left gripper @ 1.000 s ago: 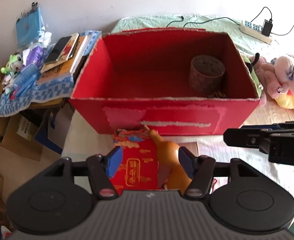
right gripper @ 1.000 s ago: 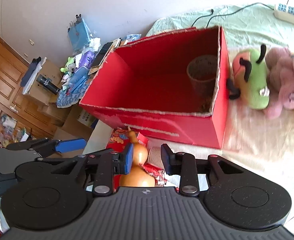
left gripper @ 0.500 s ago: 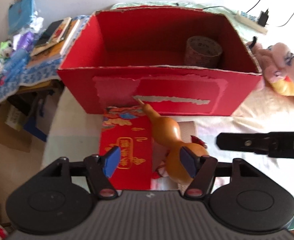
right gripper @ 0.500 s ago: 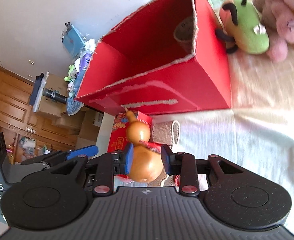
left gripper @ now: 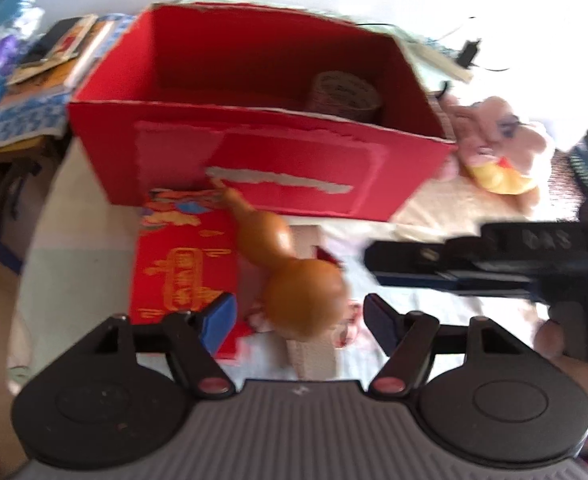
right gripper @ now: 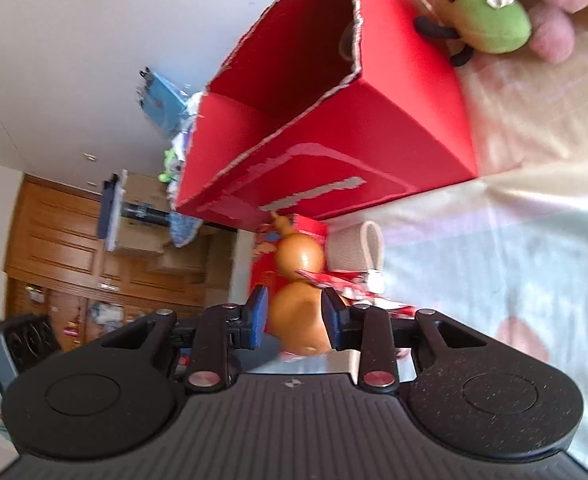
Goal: Organize objects
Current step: 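Close the right gripper around the waist of the orange gourd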
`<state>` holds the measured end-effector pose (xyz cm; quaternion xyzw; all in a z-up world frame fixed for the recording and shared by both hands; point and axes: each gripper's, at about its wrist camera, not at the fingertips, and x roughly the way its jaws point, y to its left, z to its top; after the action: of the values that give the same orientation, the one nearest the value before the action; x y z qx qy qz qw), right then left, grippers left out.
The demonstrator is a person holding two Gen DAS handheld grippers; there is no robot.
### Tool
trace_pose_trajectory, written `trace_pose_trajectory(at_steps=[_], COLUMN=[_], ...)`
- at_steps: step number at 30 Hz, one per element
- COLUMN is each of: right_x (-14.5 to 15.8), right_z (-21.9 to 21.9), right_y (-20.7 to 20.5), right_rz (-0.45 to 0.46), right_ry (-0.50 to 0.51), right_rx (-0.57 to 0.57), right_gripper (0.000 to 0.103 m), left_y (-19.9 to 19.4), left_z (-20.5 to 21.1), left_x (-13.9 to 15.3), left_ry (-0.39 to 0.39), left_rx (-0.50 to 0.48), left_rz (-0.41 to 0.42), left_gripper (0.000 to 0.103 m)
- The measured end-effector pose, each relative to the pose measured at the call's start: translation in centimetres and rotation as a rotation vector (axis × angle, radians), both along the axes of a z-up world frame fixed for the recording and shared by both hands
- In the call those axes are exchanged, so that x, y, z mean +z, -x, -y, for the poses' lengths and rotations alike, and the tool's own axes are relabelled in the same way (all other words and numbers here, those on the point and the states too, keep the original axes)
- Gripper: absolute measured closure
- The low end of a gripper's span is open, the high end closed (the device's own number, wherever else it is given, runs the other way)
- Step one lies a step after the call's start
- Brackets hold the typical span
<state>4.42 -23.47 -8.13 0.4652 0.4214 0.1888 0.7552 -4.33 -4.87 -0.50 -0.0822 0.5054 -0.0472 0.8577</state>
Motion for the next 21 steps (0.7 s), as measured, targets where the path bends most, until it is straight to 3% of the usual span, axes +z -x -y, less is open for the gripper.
trace_pose_trajectory(at_steps=[3,9,15,21], right_x=[0.5,1.0,-0.3,-1.3], right_z=[0.0,-1.8,-2.9,-3.3], right_y=[-0.8,-3.1,-5.2,-6.4], right_rz=[0.021,0.038,-0.004,-0.037], right_ry=[-0.027,0.106,0.135,0.142], right_rx=[-0.005,0.059,0.125,0.194], right_gripper=[0.069,0.069,0.069,0.067], left_y=[0.1,-1.2,-2.4,-4.1], left_z=[0.2,-0.4,-1.3,-1.9], left_x=[0.0,-1.0,-2.3,-3.5], left_ry=[0.056,0.097,0.176,0.205], left_rx=[-0.031,-0.016,-0.022,-0.046], left_rz=[0.019,-0.005,-0.034,-0.064], left_gripper=[0.02,0.02,0.02,0.02])
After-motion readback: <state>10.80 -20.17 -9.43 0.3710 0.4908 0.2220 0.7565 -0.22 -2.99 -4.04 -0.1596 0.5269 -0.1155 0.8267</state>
